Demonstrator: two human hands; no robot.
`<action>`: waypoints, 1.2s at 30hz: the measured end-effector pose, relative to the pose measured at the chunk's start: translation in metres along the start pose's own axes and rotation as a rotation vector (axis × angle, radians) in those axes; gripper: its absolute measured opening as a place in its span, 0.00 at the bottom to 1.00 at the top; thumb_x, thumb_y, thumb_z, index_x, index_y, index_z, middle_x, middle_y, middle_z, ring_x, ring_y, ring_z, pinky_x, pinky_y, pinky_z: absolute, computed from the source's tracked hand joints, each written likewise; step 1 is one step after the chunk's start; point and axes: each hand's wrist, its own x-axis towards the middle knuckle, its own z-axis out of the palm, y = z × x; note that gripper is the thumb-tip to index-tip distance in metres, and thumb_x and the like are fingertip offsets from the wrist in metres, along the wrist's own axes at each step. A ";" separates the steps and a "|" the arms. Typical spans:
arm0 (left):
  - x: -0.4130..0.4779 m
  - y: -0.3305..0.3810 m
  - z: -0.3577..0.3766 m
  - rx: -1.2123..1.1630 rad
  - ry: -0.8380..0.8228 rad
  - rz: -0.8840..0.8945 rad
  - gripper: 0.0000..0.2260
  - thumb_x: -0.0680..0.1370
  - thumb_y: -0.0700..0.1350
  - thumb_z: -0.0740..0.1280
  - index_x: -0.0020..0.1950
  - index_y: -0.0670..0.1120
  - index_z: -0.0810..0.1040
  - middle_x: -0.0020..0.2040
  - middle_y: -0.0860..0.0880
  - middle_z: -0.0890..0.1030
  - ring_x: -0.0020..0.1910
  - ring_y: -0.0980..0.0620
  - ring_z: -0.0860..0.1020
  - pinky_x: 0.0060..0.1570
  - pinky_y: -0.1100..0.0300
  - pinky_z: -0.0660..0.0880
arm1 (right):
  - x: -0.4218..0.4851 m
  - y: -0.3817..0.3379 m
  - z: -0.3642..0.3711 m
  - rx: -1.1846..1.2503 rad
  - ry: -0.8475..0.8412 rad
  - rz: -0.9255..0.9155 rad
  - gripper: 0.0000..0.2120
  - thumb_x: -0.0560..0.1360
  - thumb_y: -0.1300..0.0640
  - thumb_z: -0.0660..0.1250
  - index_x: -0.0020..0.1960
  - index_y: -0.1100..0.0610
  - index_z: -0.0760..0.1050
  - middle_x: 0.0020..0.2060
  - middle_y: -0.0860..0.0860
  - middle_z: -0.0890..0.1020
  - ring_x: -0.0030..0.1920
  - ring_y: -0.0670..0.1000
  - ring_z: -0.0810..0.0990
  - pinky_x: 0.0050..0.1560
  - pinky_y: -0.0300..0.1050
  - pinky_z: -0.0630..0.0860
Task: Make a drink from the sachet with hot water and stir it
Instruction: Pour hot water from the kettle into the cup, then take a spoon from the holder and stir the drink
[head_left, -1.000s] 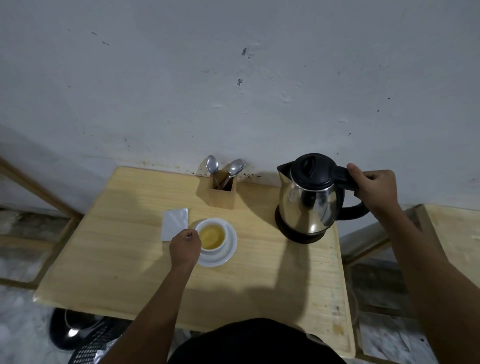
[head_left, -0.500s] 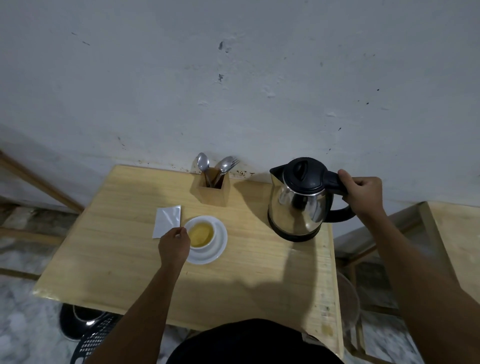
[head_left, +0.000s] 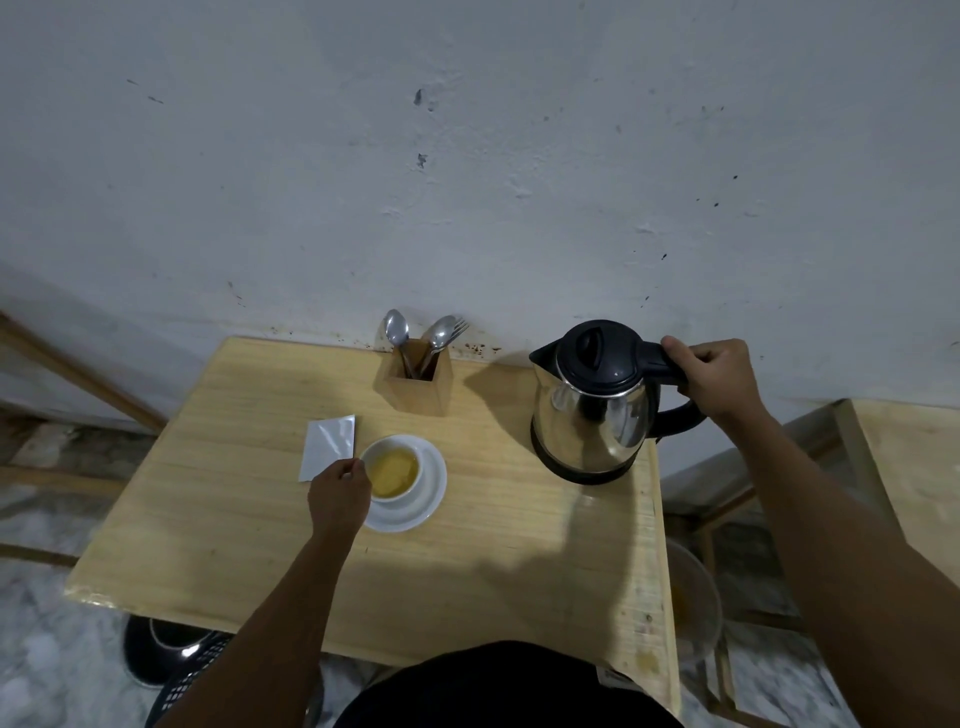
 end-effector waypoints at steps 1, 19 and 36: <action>0.000 0.001 0.000 -0.001 0.003 0.004 0.12 0.77 0.42 0.60 0.45 0.40 0.82 0.41 0.45 0.80 0.43 0.46 0.76 0.48 0.55 0.70 | -0.002 0.002 -0.002 0.015 0.005 0.008 0.35 0.69 0.38 0.66 0.25 0.71 0.72 0.20 0.66 0.72 0.21 0.61 0.70 0.27 0.41 0.67; 0.005 -0.004 -0.004 -0.023 -0.077 -0.002 0.11 0.77 0.43 0.61 0.41 0.41 0.81 0.36 0.45 0.79 0.39 0.46 0.76 0.45 0.56 0.70 | -0.023 -0.019 0.020 -0.065 0.140 0.059 0.24 0.80 0.43 0.59 0.28 0.51 0.71 0.23 0.50 0.70 0.26 0.47 0.68 0.31 0.43 0.63; 0.033 0.003 -0.041 -0.081 -0.494 -0.078 0.07 0.78 0.41 0.64 0.52 0.41 0.80 0.40 0.42 0.80 0.33 0.48 0.79 0.34 0.62 0.77 | -0.059 -0.127 0.186 -0.299 -0.219 -0.225 0.09 0.76 0.51 0.65 0.52 0.49 0.81 0.47 0.45 0.81 0.43 0.45 0.78 0.37 0.38 0.69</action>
